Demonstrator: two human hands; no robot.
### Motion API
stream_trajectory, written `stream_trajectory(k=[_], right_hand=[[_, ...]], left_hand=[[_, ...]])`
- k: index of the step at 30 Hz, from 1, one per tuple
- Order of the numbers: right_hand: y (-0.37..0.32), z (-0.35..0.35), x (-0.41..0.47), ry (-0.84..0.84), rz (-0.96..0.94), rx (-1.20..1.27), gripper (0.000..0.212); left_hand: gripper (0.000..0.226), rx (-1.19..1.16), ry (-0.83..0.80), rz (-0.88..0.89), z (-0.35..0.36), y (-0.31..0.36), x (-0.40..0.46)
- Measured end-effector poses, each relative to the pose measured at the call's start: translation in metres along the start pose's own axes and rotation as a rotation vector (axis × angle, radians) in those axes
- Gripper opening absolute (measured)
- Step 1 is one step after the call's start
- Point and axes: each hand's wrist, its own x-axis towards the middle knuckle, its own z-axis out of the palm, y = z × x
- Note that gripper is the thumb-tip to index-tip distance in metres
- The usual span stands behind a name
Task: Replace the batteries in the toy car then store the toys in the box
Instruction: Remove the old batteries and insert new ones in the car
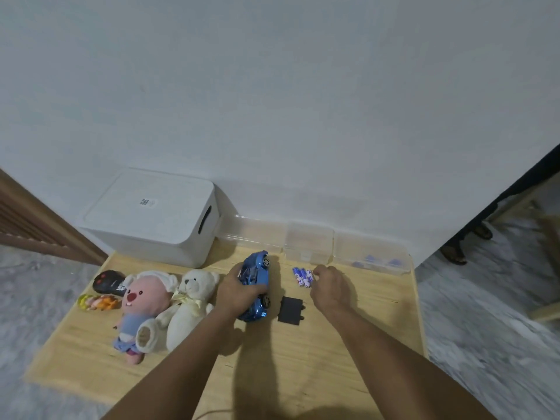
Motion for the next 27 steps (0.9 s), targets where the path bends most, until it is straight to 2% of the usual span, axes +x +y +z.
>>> stream_trajectory(k=[4,6,8,11,13,17,23,27], right_hand=[[-0.002,-0.005,0.007,-0.024,0.024,-0.016,0.027],[-0.002,-0.004,0.010,-0.034,0.033,-0.013,0.028],[-0.002,-0.003,0.011,-0.052,0.040,-0.008,0.028],[0.000,-0.004,0.012,-0.051,0.063,0.023,0.028],[0.001,-0.004,0.013,-0.045,0.091,0.081,0.028],[0.007,-0.004,0.014,-0.059,0.097,0.325,0.031],[0.010,-0.004,0.007,-0.068,0.066,0.584,0.024],[0.000,-0.011,-0.004,-0.024,0.050,0.750,0.014]], left_hand=[[0.039,-0.470,-0.135,-0.221,-0.014,0.009,0.005],[0.029,-0.678,-0.237,-0.261,-0.018,0.012,0.002],[0.028,-0.804,-0.289,-0.272,-0.021,0.009,0.002],[0.041,-0.826,-0.292,-0.249,-0.021,0.003,0.004],[0.042,-0.801,-0.284,-0.245,-0.020,0.001,0.004],[0.038,-0.827,-0.289,-0.225,-0.018,0.003,-0.001],[0.051,-0.774,-0.302,-0.240,-0.017,0.002,-0.004],[0.037,-0.808,-0.324,-0.273,-0.019,-0.003,-0.003]])
